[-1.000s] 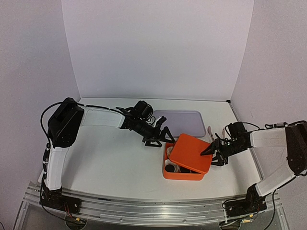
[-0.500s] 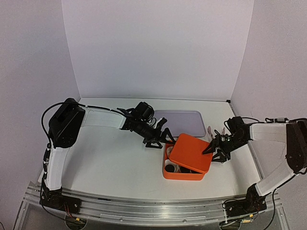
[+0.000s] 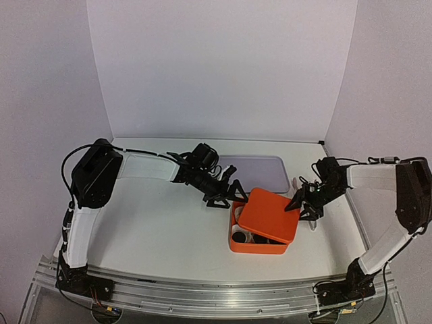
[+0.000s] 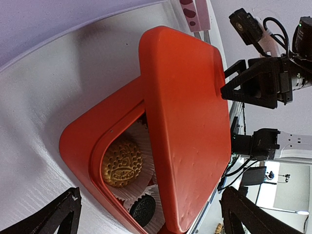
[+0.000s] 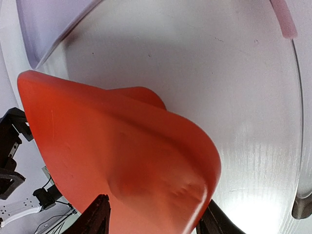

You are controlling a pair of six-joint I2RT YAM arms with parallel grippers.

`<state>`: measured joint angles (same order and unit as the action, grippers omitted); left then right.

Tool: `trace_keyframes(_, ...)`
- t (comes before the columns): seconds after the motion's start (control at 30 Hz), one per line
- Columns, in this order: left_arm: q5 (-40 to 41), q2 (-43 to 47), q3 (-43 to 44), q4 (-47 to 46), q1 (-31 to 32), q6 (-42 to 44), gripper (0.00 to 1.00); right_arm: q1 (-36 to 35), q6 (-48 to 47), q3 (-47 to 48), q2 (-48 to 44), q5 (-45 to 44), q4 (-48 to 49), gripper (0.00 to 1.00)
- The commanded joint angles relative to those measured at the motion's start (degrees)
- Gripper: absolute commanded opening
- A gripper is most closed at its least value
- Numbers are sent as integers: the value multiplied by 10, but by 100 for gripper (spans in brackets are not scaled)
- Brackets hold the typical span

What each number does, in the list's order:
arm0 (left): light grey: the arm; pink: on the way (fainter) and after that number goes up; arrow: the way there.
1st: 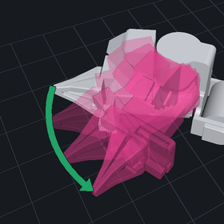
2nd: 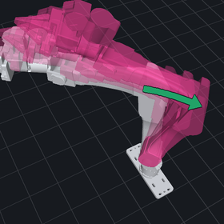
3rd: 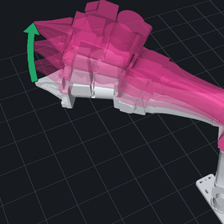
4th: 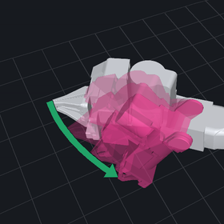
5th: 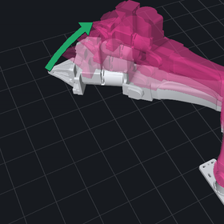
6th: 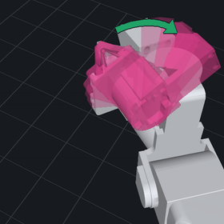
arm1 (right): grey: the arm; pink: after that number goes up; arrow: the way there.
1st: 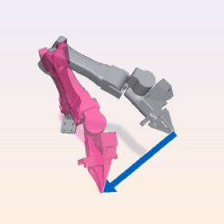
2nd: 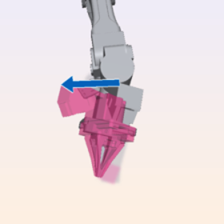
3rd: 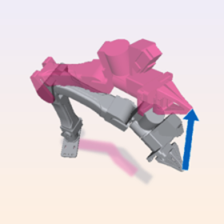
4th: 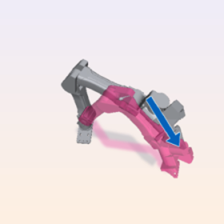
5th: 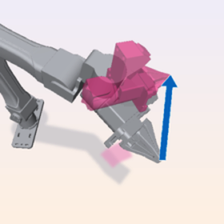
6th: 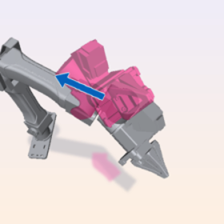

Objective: Pack the cookies

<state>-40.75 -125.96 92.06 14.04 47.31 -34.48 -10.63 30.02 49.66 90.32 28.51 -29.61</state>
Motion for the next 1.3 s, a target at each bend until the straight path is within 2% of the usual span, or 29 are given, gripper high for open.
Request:
trace_keyframes(0.0,2,-10,33,-4,2,2,100,-3,-22,30,12,-13,-9,55)
trace_keyframes(0.57,2,-19,37,-4,3,-2,99,-30,-102,58,50,-8,-62,37)
trace_keyframes(0.77,1,-17,33,-7,3,-3,99,-46,-122,55,41,-14,-77,36)
trace_keyframes(1.0,1,-14,26,-14,3,-8,100,-58,-124,56,36,-3,-92,36)
trace_keyframes(1.03,1,-13,24,-16,3,-9,100,-60,-121,58,37,-3,-94,35)
trace_keyframes(1.1,1,-11,19,-17,3,-11,99,-61,-106,62,42,-6,-99,26)
trace_keyframes(1.27,3,-5,5,-25,4,-16,100,-61,-78,63,47,12,-100,24)
